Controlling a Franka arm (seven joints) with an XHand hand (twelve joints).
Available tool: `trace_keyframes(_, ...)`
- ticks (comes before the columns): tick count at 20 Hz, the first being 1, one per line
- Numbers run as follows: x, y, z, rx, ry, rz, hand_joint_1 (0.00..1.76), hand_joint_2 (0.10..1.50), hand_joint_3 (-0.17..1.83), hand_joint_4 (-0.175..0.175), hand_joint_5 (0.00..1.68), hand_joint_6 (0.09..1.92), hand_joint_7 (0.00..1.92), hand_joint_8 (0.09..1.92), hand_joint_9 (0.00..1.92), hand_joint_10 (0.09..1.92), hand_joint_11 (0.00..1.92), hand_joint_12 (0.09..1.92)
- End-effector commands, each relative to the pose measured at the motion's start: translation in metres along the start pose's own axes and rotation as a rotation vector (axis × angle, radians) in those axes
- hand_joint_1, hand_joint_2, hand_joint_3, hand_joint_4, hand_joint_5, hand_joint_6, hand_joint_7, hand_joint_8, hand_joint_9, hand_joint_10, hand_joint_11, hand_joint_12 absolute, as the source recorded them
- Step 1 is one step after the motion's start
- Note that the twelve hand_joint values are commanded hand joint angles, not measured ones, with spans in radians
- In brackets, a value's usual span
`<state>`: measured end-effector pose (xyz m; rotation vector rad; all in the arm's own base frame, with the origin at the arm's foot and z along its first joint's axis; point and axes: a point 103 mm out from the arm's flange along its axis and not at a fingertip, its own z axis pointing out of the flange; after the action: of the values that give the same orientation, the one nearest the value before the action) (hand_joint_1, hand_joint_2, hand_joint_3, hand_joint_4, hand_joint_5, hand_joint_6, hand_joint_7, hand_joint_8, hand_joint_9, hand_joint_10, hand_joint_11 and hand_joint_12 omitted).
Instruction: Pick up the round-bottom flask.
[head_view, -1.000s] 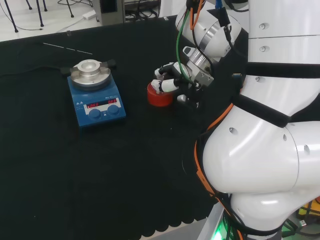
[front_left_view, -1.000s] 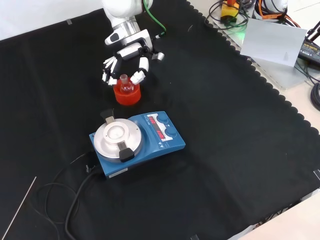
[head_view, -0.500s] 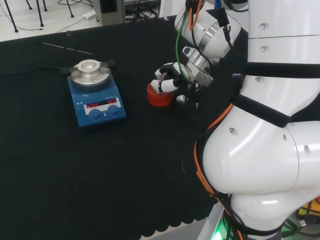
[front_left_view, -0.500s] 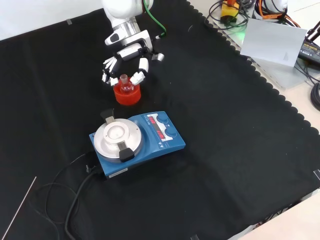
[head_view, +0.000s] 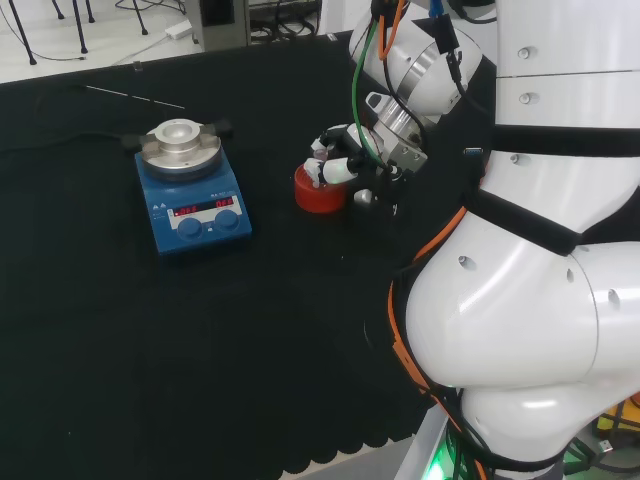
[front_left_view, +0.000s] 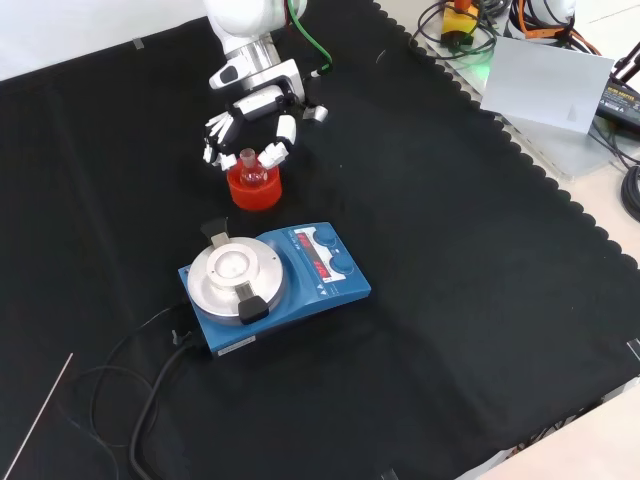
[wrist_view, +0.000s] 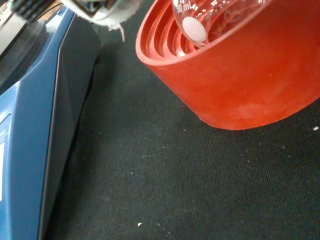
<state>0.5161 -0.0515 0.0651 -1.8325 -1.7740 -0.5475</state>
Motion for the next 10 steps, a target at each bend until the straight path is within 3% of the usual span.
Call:
trace_keyframes(1,-0.0014,-0.0008,-0.0009,-0.012,-0.007,0.005,0.88,0.65,0.74,0.008,0.64,0.73,0.34,0.55,0.48,0.57,0.02,1.36)
trace_keyframes(10,-0.0043,-0.0019,-0.0089,-0.046,-0.020,0.013,0.92,0.71,0.73,-0.002,0.85,0.84,0.38,0.56,0.53,0.57,0.07,1.36)
